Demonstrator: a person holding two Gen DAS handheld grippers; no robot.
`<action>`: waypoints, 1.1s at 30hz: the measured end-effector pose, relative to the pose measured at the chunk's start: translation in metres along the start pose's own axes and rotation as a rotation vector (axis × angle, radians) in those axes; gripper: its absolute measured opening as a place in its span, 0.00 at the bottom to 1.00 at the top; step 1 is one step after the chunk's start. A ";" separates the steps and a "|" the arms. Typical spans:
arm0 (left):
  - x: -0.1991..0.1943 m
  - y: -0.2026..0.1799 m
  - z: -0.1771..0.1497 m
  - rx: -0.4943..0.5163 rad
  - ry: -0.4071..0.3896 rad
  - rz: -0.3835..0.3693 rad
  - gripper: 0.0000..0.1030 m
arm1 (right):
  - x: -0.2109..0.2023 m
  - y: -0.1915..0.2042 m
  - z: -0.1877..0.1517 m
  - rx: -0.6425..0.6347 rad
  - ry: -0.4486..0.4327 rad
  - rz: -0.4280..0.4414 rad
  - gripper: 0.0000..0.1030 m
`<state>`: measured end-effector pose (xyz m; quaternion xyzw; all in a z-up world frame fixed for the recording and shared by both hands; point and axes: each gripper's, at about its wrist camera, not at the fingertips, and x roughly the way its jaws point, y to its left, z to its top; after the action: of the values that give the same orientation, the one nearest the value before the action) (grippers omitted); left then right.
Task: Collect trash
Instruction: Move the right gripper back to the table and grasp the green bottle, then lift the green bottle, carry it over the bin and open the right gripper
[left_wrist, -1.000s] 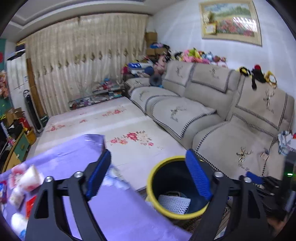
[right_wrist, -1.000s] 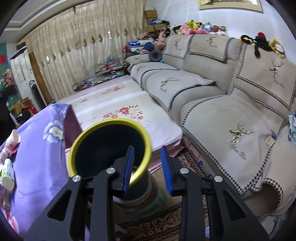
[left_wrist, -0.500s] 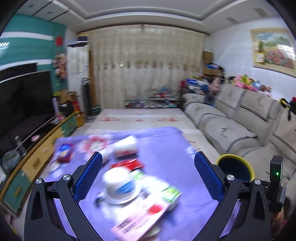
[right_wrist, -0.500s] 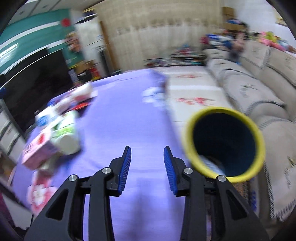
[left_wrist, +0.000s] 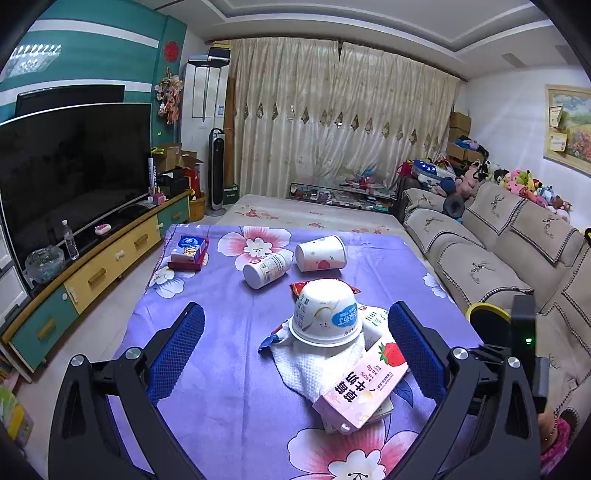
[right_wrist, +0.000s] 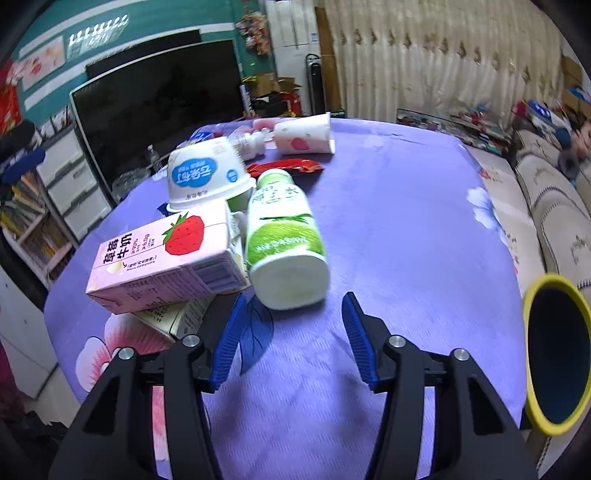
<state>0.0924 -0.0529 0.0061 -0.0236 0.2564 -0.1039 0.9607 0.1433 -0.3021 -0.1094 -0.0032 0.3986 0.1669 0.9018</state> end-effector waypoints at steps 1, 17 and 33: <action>0.001 0.000 -0.001 0.002 0.000 -0.005 0.95 | 0.006 0.002 0.004 -0.014 0.002 -0.004 0.52; 0.020 -0.012 -0.005 0.003 0.030 -0.029 0.95 | 0.035 -0.004 0.020 -0.040 0.020 0.018 0.50; 0.028 -0.016 -0.009 0.000 0.039 -0.060 0.95 | -0.063 -0.029 0.021 0.049 -0.164 0.000 0.48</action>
<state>0.1085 -0.0746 -0.0140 -0.0291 0.2742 -0.1332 0.9520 0.1284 -0.3455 -0.0534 0.0324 0.3276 0.1571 0.9311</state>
